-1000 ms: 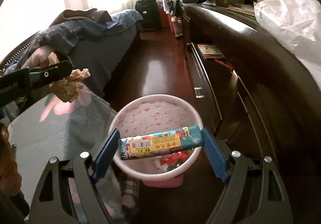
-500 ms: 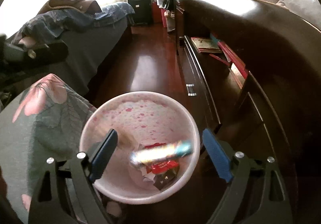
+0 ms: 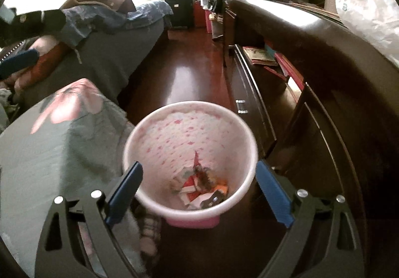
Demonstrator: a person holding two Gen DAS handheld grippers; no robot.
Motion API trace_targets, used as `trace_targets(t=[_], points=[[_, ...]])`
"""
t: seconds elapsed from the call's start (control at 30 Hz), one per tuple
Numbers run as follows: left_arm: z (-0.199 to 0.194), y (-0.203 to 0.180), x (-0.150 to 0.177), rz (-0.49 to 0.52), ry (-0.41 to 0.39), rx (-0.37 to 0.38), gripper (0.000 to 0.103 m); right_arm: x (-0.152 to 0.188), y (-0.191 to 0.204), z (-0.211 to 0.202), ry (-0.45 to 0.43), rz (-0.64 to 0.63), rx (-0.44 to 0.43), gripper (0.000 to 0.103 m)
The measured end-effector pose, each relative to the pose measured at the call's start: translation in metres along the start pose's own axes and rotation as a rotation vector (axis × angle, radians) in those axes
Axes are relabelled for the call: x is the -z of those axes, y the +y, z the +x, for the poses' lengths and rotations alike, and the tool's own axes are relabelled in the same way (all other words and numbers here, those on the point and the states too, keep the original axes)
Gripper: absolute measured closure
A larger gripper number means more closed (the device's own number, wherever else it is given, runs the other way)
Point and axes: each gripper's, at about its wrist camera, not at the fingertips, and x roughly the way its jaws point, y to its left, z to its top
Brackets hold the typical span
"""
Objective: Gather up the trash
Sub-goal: 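Carry both items to the bin and open both tools to drop them, then grasp the cardboard tray with the left tool while the right tool grasps the blue biscuit wrapper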
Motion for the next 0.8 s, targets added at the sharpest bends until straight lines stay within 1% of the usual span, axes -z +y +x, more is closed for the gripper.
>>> trace_targets(t=[0.2, 0.37, 0.47, 0.57, 0.6, 0.63, 0.67, 0.7, 0.8], points=[[-0.043, 0.029, 0.014, -0.044, -0.008, -0.05, 0.021, 0.008, 0.03, -0.041, -0.006, -0.001, -0.079, 0.008], [-0.085, 0.057, 0.037, -0.051, -0.022, -0.158, 0.019, 0.012, 0.061, -0.069, -0.013, -0.041, -0.139, 0.007], [-0.114, 0.081, 0.059, -0.058, -0.017, -0.26, 0.018, 0.017, 0.086, -0.083, -0.006, -0.074, -0.193, 0.006], [-0.136, 0.107, 0.078, -0.085, -0.004, -0.343, 0.018, 0.023, 0.113, -0.09, 0.008, -0.121, -0.236, 0.006], [-0.146, 0.122, 0.088, -0.099, 0.009, -0.39, 0.018, 0.026, 0.123, -0.092, 0.013, -0.142, -0.249, 0.006], [-0.152, 0.131, 0.094, -0.11, 0.017, -0.421, 0.018, 0.03, 0.135, -0.094, 0.018, -0.167, -0.261, 0.006], [-0.16, 0.147, 0.103, -0.132, 0.03, -0.474, 0.018, 0.034, 0.145, -0.096, 0.022, -0.189, -0.272, 0.006], [-0.164, 0.158, 0.108, -0.15, 0.041, -0.505, 0.018, 0.037, 0.155, -0.096, 0.028, -0.209, -0.281, 0.006], [-0.18, 0.203, 0.127, -0.259, 0.074, -0.603, 0.018, 0.048, 0.185, -0.1, 0.044, -0.255, -0.316, 0.006]])
